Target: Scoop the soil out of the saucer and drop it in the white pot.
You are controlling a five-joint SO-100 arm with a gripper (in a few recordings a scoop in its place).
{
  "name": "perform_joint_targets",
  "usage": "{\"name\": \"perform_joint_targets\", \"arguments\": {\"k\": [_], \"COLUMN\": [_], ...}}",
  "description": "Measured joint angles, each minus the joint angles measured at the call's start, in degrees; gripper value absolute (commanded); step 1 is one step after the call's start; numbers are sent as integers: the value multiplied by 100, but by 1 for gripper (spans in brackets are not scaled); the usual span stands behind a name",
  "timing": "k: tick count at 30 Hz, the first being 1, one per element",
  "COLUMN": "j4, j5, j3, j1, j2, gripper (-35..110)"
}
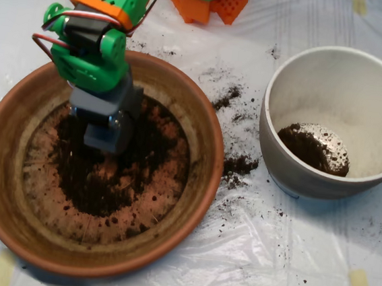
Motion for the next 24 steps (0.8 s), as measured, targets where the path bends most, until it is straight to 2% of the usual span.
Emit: {"name": "perform_joint_targets", "arguments": {"k": [8, 24], "j4": [773, 1204], "j5": [18, -229], "j3": [-536, -264], "j1": [-519, -2057], "j2": [545, 2637], "gripper": [0, 0]}}
